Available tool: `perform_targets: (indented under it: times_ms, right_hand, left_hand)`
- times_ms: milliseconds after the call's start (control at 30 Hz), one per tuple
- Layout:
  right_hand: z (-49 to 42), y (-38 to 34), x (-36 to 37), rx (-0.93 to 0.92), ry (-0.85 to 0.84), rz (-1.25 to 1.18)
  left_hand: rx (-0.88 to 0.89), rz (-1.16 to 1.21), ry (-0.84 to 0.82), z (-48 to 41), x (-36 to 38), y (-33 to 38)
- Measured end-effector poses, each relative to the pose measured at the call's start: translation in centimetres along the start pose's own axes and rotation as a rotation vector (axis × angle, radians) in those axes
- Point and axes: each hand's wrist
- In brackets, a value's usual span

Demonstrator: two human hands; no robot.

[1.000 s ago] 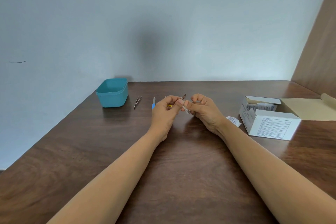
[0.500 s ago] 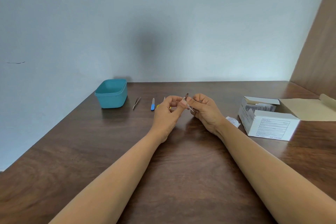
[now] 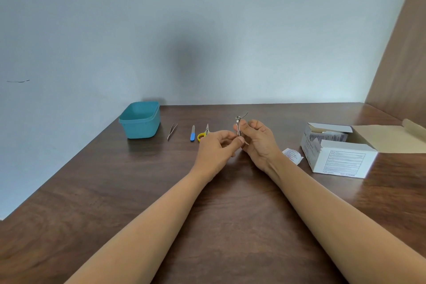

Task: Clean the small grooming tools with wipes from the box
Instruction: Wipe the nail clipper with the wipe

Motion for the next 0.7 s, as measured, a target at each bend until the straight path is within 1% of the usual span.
perform_targets:
  times_ms: [167, 567, 700]
  right_hand:
    - [0.15, 0.24, 0.57, 0.010, 0.016, -0.049]
    - [-0.33, 0.65, -0.04, -0.024, 0.078, -0.148]
    - [-0.21, 0.52, -0.06, -0.013, 0.110, -0.156]
  left_hand:
    - [0.008, -0.014, 0.033, -0.11, -0.04, -0.13]
    - [0.000, -0.092, 0.039, 0.00, -0.03, 0.40]
    - [0.009, -0.167, 0.034, -0.06, 0.04, -0.02]
Point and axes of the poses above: each hand's wrist, its own z-axis away from the middle knuckle, its own x-axis out of the palm, y = z × x, and after that the axes turned 4 degrees about -y, right-handed
